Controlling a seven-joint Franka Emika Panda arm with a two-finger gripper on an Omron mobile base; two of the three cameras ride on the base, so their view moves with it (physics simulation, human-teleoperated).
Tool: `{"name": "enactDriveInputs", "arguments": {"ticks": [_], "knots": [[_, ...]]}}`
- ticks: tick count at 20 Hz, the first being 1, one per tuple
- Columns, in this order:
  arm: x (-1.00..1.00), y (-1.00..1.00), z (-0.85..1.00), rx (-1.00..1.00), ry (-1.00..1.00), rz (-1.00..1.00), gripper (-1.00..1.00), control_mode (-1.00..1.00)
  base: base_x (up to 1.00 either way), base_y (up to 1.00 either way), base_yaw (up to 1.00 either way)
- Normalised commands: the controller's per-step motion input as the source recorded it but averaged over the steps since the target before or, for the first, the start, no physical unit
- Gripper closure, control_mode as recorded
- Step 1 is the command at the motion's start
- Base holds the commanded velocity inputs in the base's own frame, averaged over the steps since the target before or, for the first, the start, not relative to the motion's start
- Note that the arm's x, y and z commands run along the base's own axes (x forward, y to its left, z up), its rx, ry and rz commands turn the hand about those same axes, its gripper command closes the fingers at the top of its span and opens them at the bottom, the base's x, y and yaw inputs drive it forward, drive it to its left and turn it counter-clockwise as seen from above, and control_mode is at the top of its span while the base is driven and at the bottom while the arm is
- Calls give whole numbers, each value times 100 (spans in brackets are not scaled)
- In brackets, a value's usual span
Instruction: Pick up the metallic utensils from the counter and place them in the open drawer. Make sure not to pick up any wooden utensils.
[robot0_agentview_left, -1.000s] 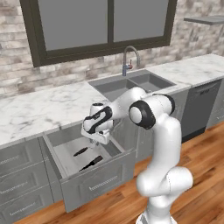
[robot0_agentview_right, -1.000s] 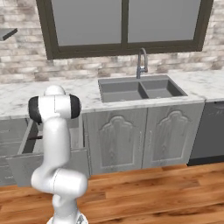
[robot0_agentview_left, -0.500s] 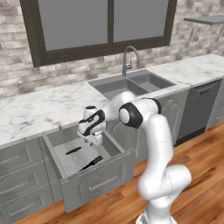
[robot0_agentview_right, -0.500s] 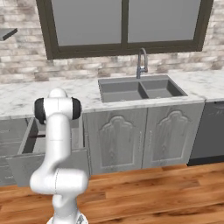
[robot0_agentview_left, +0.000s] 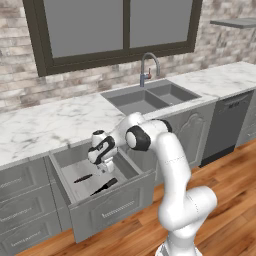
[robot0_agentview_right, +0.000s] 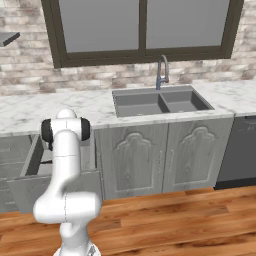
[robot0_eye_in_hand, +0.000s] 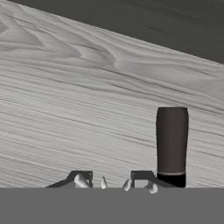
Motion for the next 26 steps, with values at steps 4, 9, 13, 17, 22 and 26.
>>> {"name": "enactDriveInputs", "arguments": {"ticks": [4,9,13,17,22,26], "knots": [[49,0,-42,0,0,-9,100,-100,0,0,0],[22,-15,-66,0,0,-9,-100,-100,0,0,0],[10,-6,-37,0,0,-3,-100,-100,0,0,0],[0,0,-1,0,0,0,-100,-100,0,0,0],[-46,-29,92,0,1,-6,-100,-100,0,0,0],[-88,-82,100,0,0,-13,-100,-100,0,0,0]]}}
